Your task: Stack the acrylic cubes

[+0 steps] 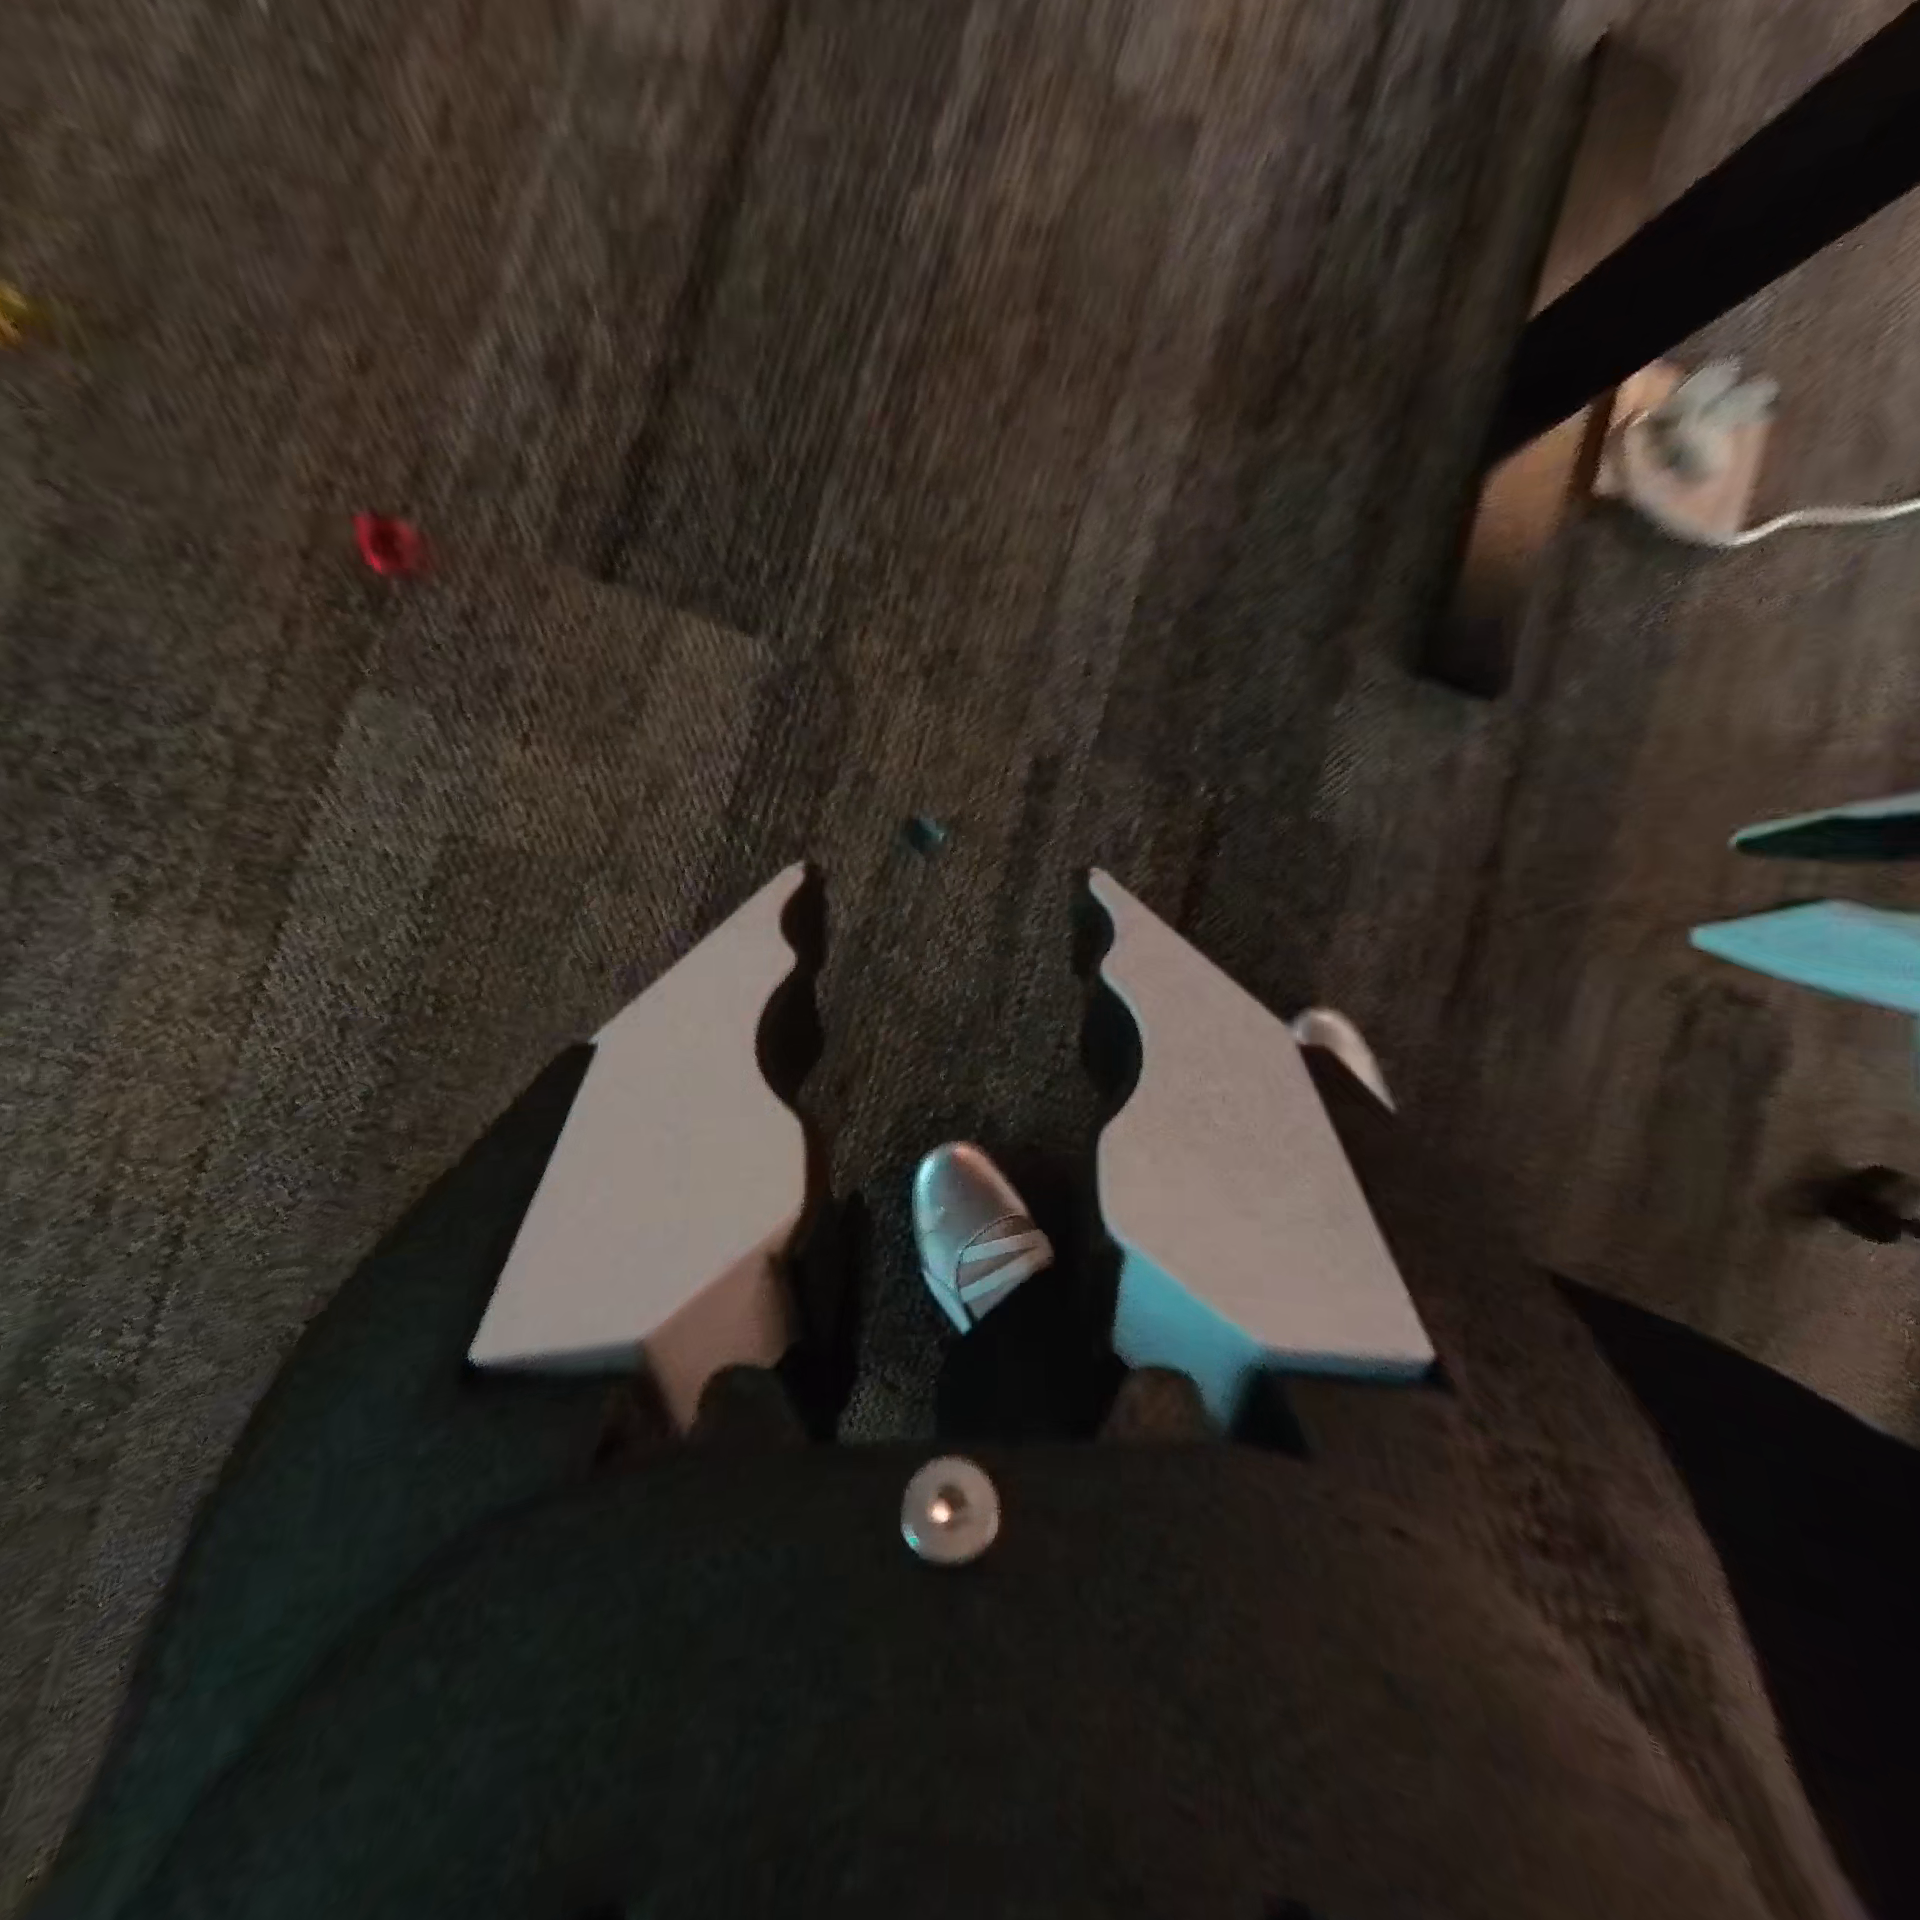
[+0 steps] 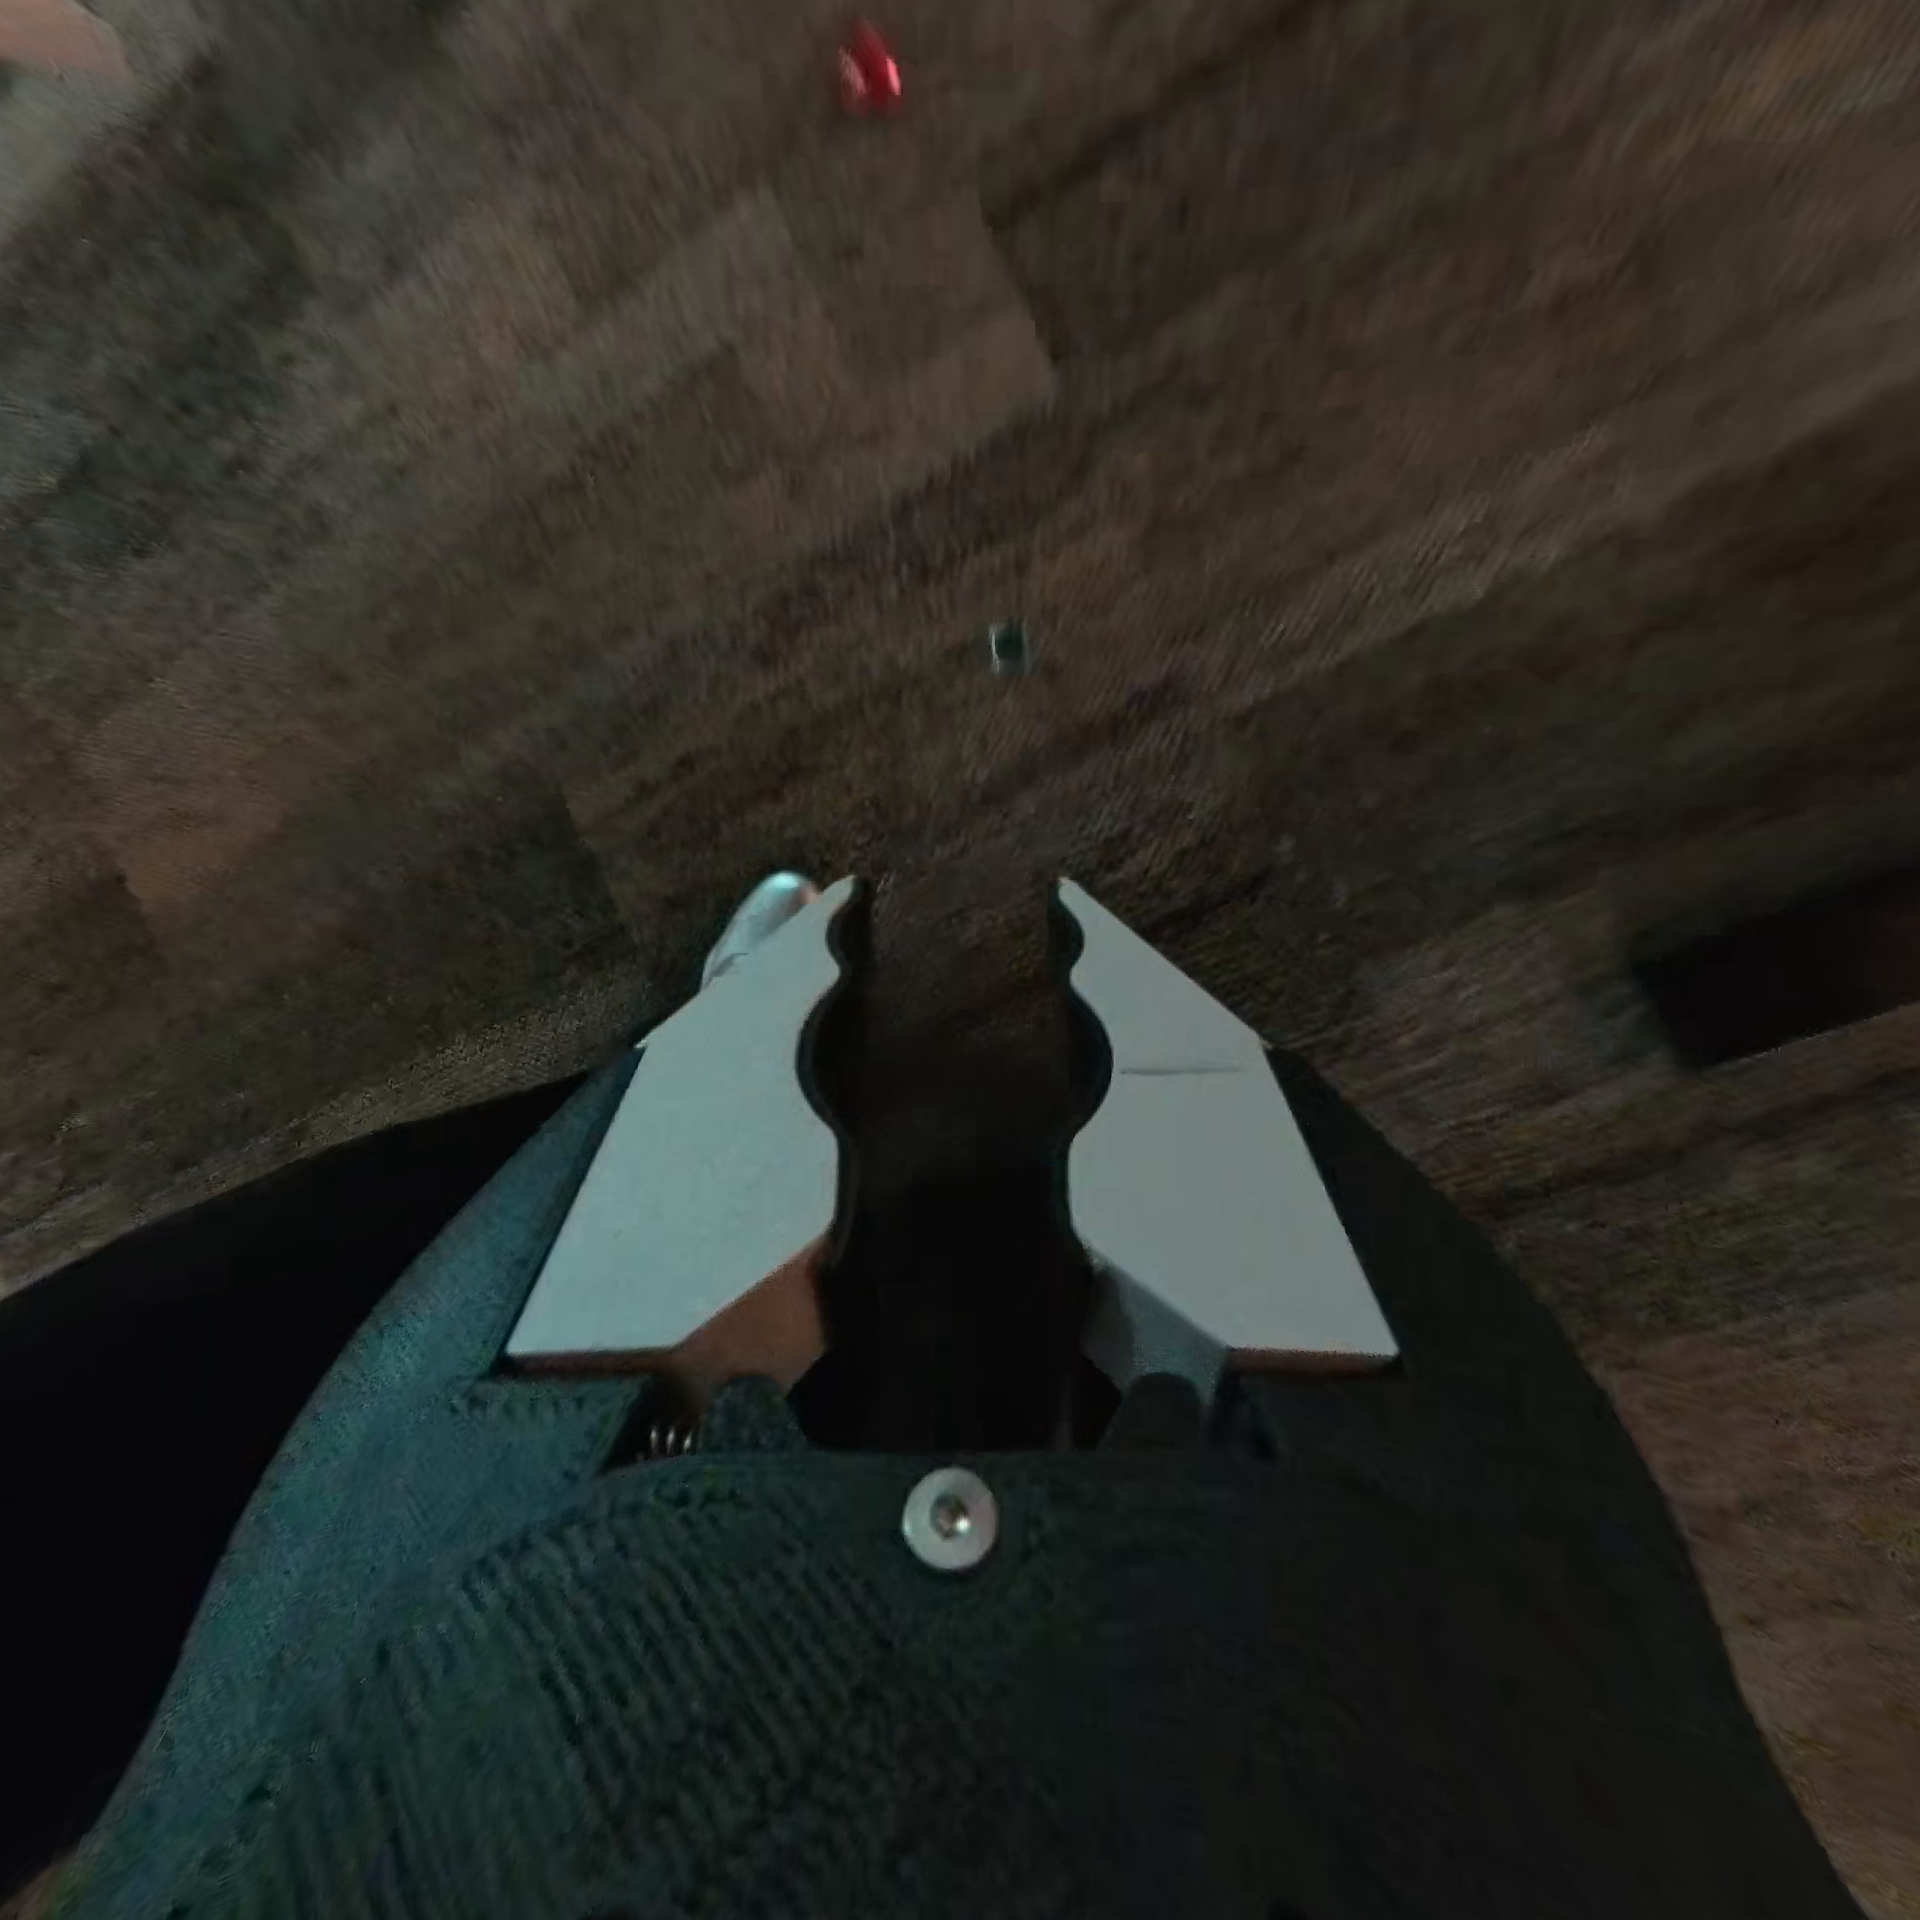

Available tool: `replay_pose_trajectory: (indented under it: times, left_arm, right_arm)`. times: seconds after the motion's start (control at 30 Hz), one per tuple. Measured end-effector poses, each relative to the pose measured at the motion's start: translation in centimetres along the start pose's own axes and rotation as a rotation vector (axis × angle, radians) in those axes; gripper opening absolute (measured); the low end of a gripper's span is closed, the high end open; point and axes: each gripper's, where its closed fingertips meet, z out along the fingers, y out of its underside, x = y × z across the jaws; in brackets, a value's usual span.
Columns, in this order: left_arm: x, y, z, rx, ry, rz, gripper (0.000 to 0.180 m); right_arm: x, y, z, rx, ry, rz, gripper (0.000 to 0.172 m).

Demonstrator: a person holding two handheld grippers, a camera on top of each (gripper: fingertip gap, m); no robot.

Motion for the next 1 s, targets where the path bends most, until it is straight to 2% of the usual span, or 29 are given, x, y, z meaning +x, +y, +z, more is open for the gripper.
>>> replay_pose_trajectory:
  times: [0.13,0.23,0.33,0.43,0.53,0.63,0.73,0.93,1.0]
  left_arm:
    - [-1.0,7.0,12.5,-0.074,0.002,0.0,0.049]
    - [-1.5,11.0,21.3,-0.093,-0.008,0.093,0.063]
    - [-1.8,14.0,28.9,-0.104,-0.014,0.151,0.084]
    - [-2.3,16.0,34.6,-0.108,-0.016,0.228,0.083]
    - [-2.5,17.1,38.0,-0.094,0.023,0.314,0.074]
    - [-3.3,18.4,39.9,-0.124,0.026,0.434,0.065]
    - [-4.0,18.8,40.9,-0.142,0.008,0.517,0.059]
    - [-3.7,18.1,42.2,-0.148,0.035,0.553,0.049]
    - [-3.1,18.4,42.2,-0.168,0.081,0.542,0.034]
  right_arm:
    - [2.8,7.0,13.3,-0.062,0.018,0.149,0.032]
    - [5.6,12.0,21.7,-0.09,0.069,0.241,0.039]
    - [7.2,16.3,27.7,-0.096,0.102,0.309,0.05]
    - [8.1,19.4,31.5,-0.09,0.143,0.301,0.059]
    - [8.0,21.2,33.7,-0.087,0.154,0.269,0.056]
    - [7.8,22.7,34.9,-0.108,0.172,0.243,0.05]
    - [7.9,23.0,35.4,-0.115,0.192,0.207,0.043]
    - [9.2,22.1,35.3,-0.127,0.223,0.177,0.034]
    - [9.7,21.8,35.4,-0.14,0.216,0.175,0.025]
